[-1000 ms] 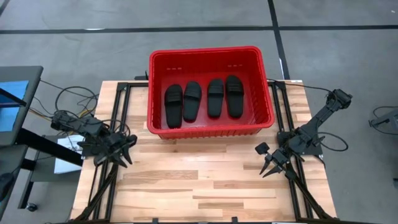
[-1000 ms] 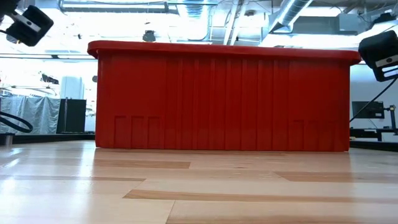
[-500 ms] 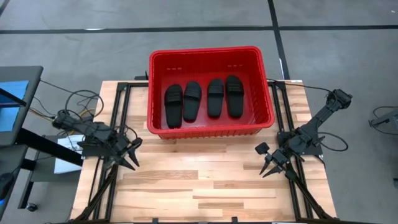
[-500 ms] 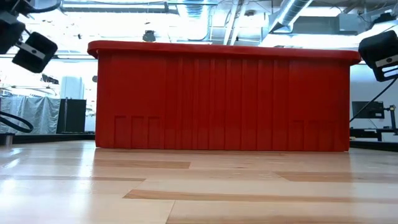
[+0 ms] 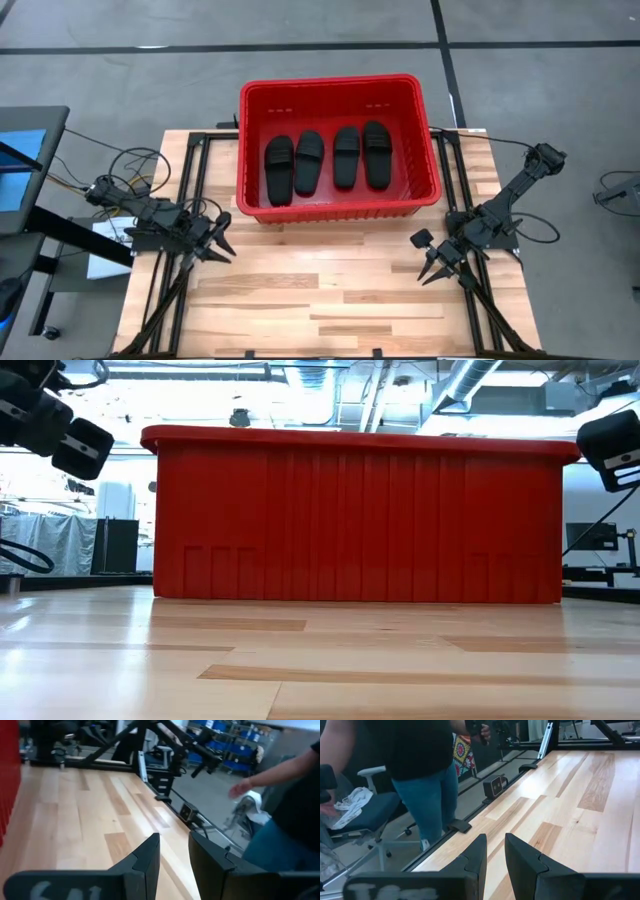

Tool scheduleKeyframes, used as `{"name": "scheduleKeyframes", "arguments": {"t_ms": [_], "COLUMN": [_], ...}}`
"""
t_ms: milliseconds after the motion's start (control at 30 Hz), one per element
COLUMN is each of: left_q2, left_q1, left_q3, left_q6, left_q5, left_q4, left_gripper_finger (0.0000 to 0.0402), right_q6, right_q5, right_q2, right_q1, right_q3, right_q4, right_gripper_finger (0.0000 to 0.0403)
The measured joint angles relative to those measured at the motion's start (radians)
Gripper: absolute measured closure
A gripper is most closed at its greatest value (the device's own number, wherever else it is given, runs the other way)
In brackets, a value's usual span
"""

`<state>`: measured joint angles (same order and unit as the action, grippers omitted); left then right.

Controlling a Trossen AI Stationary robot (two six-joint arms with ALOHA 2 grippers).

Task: Pick and place slides into bin
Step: Return to Home Position

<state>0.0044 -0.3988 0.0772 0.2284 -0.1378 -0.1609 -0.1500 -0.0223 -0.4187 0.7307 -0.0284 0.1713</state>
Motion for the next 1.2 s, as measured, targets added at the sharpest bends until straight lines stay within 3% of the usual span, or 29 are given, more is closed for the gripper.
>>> {"name": "scheduleKeyframes", "arguments": {"t_ms": [267, 1200], "left_q2": [0.0, 0.0], "left_q1": [0.0, 0.0], "left_q3": [-0.001, -0.002], "left_q6": [0.147, 0.076], "left_q5": [0.019, 0.019], "left_q4": [-0.003, -0.005], "left_gripper_finger": [0.0308, 0.0308], "right_q6": [0.0, 0.0], "right_q5": [0.0, 0.0], "right_q2": [0.0, 0.0], "right_q1": [0.0, 0.0], "right_q3": [0.0, 0.0], "right_q4": [-0.012, -0.014], "right_gripper_finger": [0.0342, 0.0342]}}
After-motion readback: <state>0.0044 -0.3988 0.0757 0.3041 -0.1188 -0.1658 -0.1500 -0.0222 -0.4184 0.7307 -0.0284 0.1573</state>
